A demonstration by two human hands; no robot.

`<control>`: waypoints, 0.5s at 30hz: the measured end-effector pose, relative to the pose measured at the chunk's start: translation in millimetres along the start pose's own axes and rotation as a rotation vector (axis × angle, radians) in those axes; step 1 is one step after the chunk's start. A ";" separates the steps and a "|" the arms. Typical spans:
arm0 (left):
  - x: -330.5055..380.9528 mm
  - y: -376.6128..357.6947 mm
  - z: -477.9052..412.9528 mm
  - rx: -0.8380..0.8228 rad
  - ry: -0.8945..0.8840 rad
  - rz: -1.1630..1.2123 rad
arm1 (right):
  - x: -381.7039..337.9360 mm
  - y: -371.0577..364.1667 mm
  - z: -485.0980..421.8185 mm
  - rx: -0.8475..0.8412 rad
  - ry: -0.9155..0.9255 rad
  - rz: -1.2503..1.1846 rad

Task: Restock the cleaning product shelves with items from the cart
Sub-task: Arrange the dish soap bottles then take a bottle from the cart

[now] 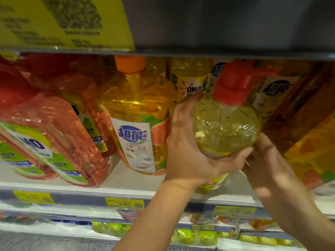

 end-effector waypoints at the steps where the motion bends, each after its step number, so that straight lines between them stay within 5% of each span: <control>1: -0.7 -1.6 0.4 -0.008 0.015 -0.003 | 1.2 -2.3 8.6 -0.018 0.040 0.062; 5: -6.9 -16.0 -2.9 -0.145 0.201 0.089 | 10.9 3.9 -0.6 -0.021 0.109 0.256; 10: 11.6 2.3 17.2 -0.362 0.119 -0.046 | 6.7 17.0 -19.3 0.008 0.186 0.337; 13: 19.5 50.1 37.8 -0.208 -0.039 -0.192 | 7.7 16.8 -27.8 -0.008 0.171 0.336; 15: 2.9 76.2 46.0 -0.058 0.011 -0.263 | 9.1 14.5 -36.9 -0.028 0.170 0.341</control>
Point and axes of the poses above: each hand's wrist, its own z-axis away from the middle knuckle, its own y-axis out of the back of the hand, x = y × z, the point moved 8 cm from there along -z, towards the middle knuckle, and after that the axes turned 3 degrees about -z, right-handed, at the moved point
